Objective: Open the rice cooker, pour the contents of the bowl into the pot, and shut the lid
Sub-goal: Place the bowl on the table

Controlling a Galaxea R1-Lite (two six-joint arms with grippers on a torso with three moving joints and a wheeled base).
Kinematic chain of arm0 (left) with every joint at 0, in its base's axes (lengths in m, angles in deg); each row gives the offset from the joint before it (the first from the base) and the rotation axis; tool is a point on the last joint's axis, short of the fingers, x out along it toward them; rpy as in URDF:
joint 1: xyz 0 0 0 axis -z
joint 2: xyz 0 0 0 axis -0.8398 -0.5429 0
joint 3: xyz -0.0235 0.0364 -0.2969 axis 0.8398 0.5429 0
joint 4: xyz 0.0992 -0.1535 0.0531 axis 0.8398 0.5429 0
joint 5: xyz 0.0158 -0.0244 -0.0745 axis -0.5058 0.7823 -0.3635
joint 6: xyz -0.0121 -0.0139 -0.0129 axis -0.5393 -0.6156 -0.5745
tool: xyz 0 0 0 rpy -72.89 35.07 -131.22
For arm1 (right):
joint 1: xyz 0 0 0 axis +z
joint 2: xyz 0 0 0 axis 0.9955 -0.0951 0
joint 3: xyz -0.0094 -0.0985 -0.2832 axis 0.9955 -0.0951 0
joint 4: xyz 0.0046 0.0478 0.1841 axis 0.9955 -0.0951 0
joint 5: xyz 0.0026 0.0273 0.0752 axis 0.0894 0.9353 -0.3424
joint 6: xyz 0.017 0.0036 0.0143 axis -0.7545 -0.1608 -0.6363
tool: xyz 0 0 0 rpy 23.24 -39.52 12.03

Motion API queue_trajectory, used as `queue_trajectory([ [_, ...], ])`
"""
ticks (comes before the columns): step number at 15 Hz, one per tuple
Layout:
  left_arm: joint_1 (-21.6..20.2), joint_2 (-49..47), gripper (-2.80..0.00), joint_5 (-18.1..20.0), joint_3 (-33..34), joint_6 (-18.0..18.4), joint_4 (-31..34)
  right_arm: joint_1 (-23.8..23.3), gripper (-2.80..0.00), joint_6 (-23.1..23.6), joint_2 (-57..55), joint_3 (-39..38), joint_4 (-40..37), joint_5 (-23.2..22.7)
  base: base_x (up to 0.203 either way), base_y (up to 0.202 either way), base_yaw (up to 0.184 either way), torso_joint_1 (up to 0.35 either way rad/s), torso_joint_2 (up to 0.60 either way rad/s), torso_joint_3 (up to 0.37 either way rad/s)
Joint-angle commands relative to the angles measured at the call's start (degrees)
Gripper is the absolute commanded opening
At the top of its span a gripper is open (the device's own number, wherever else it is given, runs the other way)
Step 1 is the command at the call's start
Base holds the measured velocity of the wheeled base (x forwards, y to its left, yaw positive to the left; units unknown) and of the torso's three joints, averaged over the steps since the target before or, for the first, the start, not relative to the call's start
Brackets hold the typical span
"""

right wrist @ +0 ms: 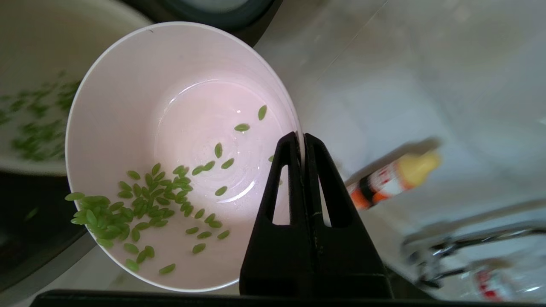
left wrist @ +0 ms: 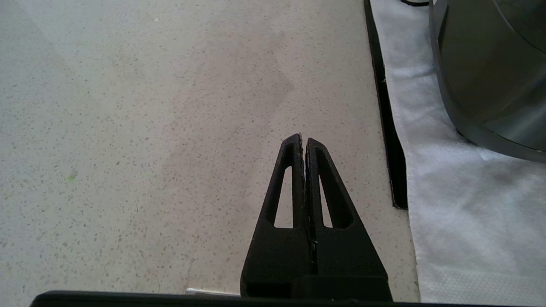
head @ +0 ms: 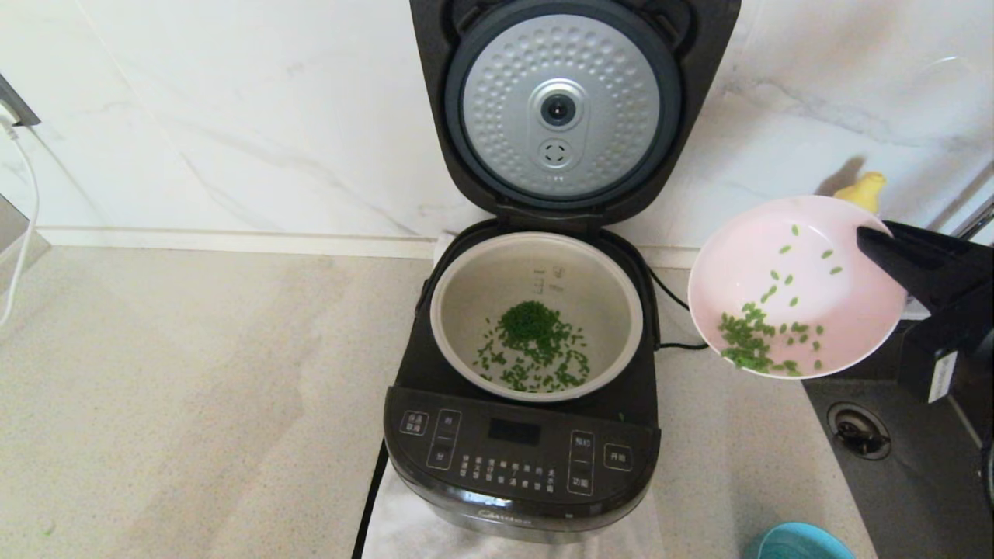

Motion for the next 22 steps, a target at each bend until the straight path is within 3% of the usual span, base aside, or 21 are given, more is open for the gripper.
queue_trajectory([
  [1, 0.0, 0.0, -2.80, 0.0, 0.5, 0.0, 0.0, -1.3, -2.80, -5.8, 1.5, 0.5, -5.3, -0.7, 0.000, 0.000, 0.000, 0.000, 0.00, 0.000],
  [8, 0.0, 0.0, -2.80, 0.0, 0.5, 0.0, 0.0, -16.9, -2.80, -27.7, -0.1, 0.6, -16.4, -9.0, 0.000, 0.000, 0.000, 0.000, 0.00, 0.000],
  [14, 0.0, 0.0, -2.80, 0.0, 0.5, 0.0, 0.0, -30.0, -2.80, -41.3, -0.1, 0.1, -29.8, -18.6, 0.000, 0.000, 0.000, 0.000, 0.00, 0.000],
  [19, 0.0, 0.0, -2.80, 0.0, 0.5, 0.0, 0.0, -40.9, -2.80, -44.6, -2.7, -4.9, -32.3, -26.8, 0.000, 0.000, 0.000, 0.000, 0.00, 0.000],
  [22, 0.0, 0.0, -2.80, 0.0, 0.5, 0.0, 0.0, -44.7, -2.80, -44.9, -5.8, -8.2, -31.7, -31.3, 0.000, 0.000, 0.000, 0.000, 0.00, 0.000],
])
